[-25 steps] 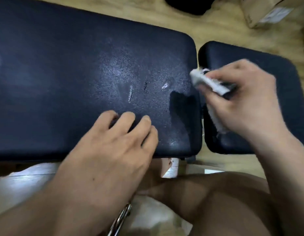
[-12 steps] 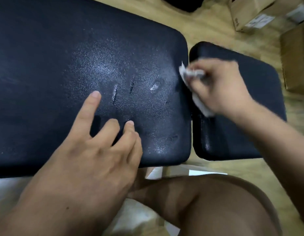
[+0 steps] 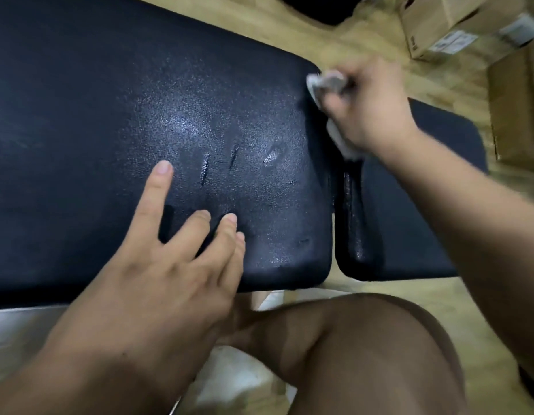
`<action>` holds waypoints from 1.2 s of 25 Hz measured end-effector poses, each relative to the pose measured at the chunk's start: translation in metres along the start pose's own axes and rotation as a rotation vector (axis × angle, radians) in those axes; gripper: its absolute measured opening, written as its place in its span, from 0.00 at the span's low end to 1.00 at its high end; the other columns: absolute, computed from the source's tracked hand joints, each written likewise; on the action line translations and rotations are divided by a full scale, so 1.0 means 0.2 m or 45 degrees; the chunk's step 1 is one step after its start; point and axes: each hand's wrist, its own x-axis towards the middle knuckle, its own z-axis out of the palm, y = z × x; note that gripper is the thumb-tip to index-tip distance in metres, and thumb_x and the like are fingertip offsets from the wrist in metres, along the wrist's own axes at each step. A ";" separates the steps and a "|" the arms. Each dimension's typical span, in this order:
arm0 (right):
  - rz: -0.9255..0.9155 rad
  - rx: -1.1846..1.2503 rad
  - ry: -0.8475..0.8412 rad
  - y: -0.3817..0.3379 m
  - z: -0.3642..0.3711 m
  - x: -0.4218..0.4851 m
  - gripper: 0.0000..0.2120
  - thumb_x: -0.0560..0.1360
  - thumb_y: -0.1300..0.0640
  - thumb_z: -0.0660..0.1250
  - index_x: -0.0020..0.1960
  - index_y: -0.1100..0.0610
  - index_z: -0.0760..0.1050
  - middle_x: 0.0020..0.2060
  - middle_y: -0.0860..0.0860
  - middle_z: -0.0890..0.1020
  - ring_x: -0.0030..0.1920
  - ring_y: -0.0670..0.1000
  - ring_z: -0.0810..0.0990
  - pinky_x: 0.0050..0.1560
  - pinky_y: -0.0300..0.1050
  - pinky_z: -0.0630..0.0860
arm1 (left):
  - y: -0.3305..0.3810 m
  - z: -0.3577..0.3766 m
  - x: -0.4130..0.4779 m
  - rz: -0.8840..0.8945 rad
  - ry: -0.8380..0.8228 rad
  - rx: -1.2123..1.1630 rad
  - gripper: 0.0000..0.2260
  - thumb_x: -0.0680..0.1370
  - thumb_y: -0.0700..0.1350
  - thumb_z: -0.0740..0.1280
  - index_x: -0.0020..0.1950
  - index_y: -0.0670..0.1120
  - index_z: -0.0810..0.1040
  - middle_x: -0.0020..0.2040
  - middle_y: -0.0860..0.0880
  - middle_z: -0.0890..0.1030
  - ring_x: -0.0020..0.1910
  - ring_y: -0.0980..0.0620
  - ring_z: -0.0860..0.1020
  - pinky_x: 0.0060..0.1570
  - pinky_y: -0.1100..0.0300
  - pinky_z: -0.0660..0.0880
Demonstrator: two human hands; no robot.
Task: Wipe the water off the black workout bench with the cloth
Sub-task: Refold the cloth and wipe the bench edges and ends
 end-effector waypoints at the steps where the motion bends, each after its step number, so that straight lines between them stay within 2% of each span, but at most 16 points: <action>1: -0.014 0.105 -0.042 -0.02 -0.02 -0.18 0.12 0.74 0.54 0.65 0.33 0.53 0.73 0.26 0.49 0.73 0.30 0.51 0.72 0.33 0.45 0.66 | 0.00 0.00 -0.01 -0.005 -0.001 -0.019 0.25 0.71 0.46 0.62 0.61 0.31 0.78 0.60 0.33 0.79 0.52 0.31 0.80 0.67 0.23 0.47; 3: -0.122 0.254 -0.259 -0.07 -0.09 -0.58 0.05 0.71 0.61 0.71 0.38 0.53 0.79 0.30 0.44 0.77 0.31 0.45 0.74 0.35 0.37 0.70 | 0.00 0.03 -0.02 -0.041 0.010 -0.039 0.26 0.72 0.47 0.59 0.62 0.30 0.77 0.61 0.32 0.78 0.54 0.30 0.78 0.69 0.24 0.44; 5: -0.287 0.258 -0.324 -0.06 -0.11 -0.73 0.05 0.69 0.62 0.74 0.41 0.54 0.81 0.33 0.44 0.79 0.33 0.42 0.74 0.37 0.31 0.68 | 0.00 0.06 -0.03 -0.043 0.015 -0.018 0.28 0.72 0.47 0.58 0.64 0.29 0.74 0.63 0.31 0.76 0.57 0.30 0.75 0.69 0.25 0.41; 7: -0.238 0.202 -0.222 -0.06 -0.08 -0.55 0.02 0.71 0.57 0.73 0.41 0.53 0.81 0.31 0.46 0.77 0.33 0.43 0.74 0.36 0.31 0.66 | 0.01 0.10 -0.04 -0.015 0.039 -0.033 0.29 0.72 0.46 0.56 0.67 0.29 0.69 0.65 0.30 0.73 0.60 0.33 0.71 0.69 0.25 0.44; 10: -0.067 0.094 -0.026 -0.05 0.00 -0.04 0.09 0.73 0.50 0.64 0.36 0.53 0.74 0.28 0.50 0.74 0.32 0.47 0.72 0.32 0.40 0.66 | 0.05 0.14 -0.04 -0.042 0.080 -0.130 0.28 0.72 0.46 0.55 0.69 0.32 0.63 0.68 0.34 0.68 0.62 0.35 0.68 0.64 0.24 0.60; 12: 0.028 -0.011 0.024 -0.02 0.02 0.19 0.13 0.72 0.48 0.61 0.33 0.55 0.69 0.26 0.53 0.74 0.30 0.50 0.74 0.30 0.41 0.70 | 0.06 0.13 -0.03 -0.039 0.093 -0.154 0.27 0.73 0.46 0.55 0.69 0.33 0.64 0.68 0.36 0.66 0.61 0.35 0.68 0.62 0.24 0.63; 14: 0.012 -0.042 0.003 -0.04 0.01 0.12 0.13 0.73 0.49 0.61 0.32 0.54 0.68 0.26 0.52 0.71 0.31 0.49 0.72 0.29 0.41 0.66 | 0.03 0.10 -0.02 -0.051 0.097 -0.145 0.27 0.72 0.45 0.58 0.67 0.30 0.68 0.66 0.33 0.70 0.58 0.33 0.72 0.68 0.25 0.54; 16: -0.030 0.103 -0.078 -0.08 -0.03 -0.20 0.12 0.73 0.51 0.64 0.32 0.53 0.71 0.26 0.50 0.71 0.30 0.48 0.70 0.32 0.44 0.64 | 0.01 0.04 -0.01 -0.051 0.062 -0.094 0.26 0.70 0.44 0.61 0.64 0.29 0.74 0.63 0.31 0.76 0.54 0.30 0.77 0.70 0.26 0.42; 17: -0.041 0.207 -0.157 -0.09 -0.06 -0.38 0.10 0.72 0.53 0.67 0.33 0.53 0.75 0.26 0.48 0.73 0.29 0.47 0.72 0.32 0.42 0.67 | 0.00 0.02 -0.01 -0.047 0.027 -0.088 0.26 0.70 0.44 0.61 0.63 0.29 0.75 0.62 0.31 0.77 0.53 0.30 0.78 0.70 0.26 0.40; 19: -0.119 0.234 -0.302 -0.11 -0.12 -0.71 0.02 0.69 0.59 0.74 0.39 0.54 0.81 0.29 0.45 0.78 0.30 0.45 0.74 0.34 0.33 0.69 | 0.00 0.01 -0.01 -0.029 -0.032 -0.099 0.26 0.71 0.45 0.59 0.62 0.29 0.75 0.62 0.30 0.77 0.54 0.29 0.78 0.69 0.25 0.39; 22: -0.179 0.206 -0.296 -0.10 -0.11 -0.69 0.03 0.69 0.59 0.75 0.41 0.53 0.82 0.31 0.43 0.77 0.32 0.41 0.72 0.36 0.26 0.64 | 0.01 0.02 -0.02 -0.039 -0.043 -0.101 0.27 0.72 0.46 0.57 0.63 0.28 0.75 0.63 0.30 0.76 0.56 0.28 0.78 0.69 0.27 0.38; 23: -0.163 0.193 -0.230 -0.12 -0.09 -0.56 0.02 0.71 0.57 0.73 0.40 0.53 0.81 0.29 0.43 0.74 0.32 0.42 0.72 0.34 0.27 0.63 | 0.01 0.02 -0.03 -0.051 -0.037 -0.103 0.27 0.72 0.46 0.56 0.63 0.29 0.75 0.63 0.30 0.77 0.57 0.29 0.78 0.70 0.27 0.38; 27: -0.005 -0.026 0.017 -0.11 0.01 0.12 0.13 0.74 0.51 0.61 0.34 0.56 0.71 0.26 0.52 0.70 0.27 0.45 0.68 0.28 0.39 0.60 | 0.01 0.00 -0.02 -0.050 0.002 -0.109 0.26 0.74 0.46 0.55 0.64 0.30 0.76 0.63 0.31 0.77 0.56 0.30 0.78 0.68 0.24 0.42; 29: 0.029 -0.084 0.024 -0.11 0.03 0.17 0.16 0.75 0.50 0.61 0.31 0.56 0.67 0.25 0.53 0.72 0.27 0.50 0.72 0.28 0.41 0.66 | 0.00 0.00 -0.02 -0.044 0.016 -0.130 0.25 0.74 0.45 0.55 0.63 0.31 0.76 0.62 0.31 0.78 0.55 0.30 0.78 0.67 0.23 0.43; 30: 0.020 -0.055 0.005 -0.11 0.03 0.08 0.17 0.75 0.50 0.61 0.31 0.56 0.67 0.24 0.54 0.74 0.27 0.54 0.74 0.30 0.46 0.71 | 0.00 -0.01 -0.02 -0.045 0.019 -0.149 0.25 0.74 0.45 0.56 0.63 0.31 0.76 0.62 0.31 0.78 0.55 0.30 0.78 0.67 0.23 0.43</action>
